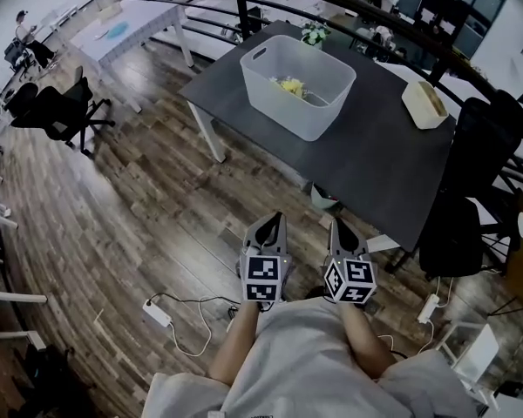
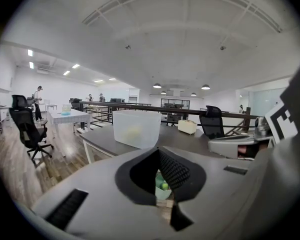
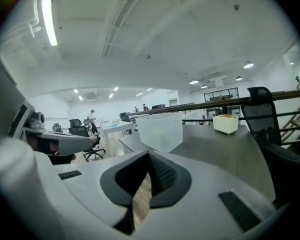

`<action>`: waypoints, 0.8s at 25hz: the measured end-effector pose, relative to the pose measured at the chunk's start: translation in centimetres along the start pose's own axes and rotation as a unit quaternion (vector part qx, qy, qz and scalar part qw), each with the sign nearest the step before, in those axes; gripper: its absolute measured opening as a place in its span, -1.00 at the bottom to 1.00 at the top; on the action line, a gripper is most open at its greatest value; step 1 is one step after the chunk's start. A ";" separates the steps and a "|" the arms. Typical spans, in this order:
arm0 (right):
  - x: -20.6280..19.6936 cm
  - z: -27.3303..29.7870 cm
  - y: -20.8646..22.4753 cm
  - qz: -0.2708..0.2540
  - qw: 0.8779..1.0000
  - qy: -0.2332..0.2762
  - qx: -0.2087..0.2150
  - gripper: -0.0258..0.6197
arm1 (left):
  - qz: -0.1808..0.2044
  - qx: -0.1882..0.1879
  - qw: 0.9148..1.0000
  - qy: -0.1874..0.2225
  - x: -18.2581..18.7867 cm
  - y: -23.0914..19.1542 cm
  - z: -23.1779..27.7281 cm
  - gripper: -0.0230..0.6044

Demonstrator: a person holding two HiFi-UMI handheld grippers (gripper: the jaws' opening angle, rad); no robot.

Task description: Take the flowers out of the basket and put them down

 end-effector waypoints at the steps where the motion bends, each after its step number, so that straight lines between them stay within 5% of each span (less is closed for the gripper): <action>1: 0.1 0.2 -0.4 0.000 1.000 0.001 -0.003 -0.87 | 0.001 -0.002 1.000 -0.001 -0.1 -0.5 -0.1 -0.84; 9: 2.3 1.2 -0.9 -0.001 1.000 -0.013 -0.026 -0.87 | -0.008 -0.014 1.000 -0.009 0.8 -4.0 0.6 -0.84; 17: 15.9 4.8 0.8 -0.026 0.999 -0.036 0.013 -0.87 | -0.004 0.001 1.000 0.019 12.2 -8.8 3.3 -0.84; 20: 19.4 5.5 1.4 0.029 0.998 -0.019 0.043 -0.87 | -0.018 0.004 1.000 0.021 15.5 -9.5 4.4 -0.84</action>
Point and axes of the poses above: the fingertips, and each gripper's own axes: z forward along the fingers, y to its right, x out of its top, the point moved 2 cm from there along -z, backward along the fingers, and after that the axes turned 10 degrees about -y, right-handed, at the moved point
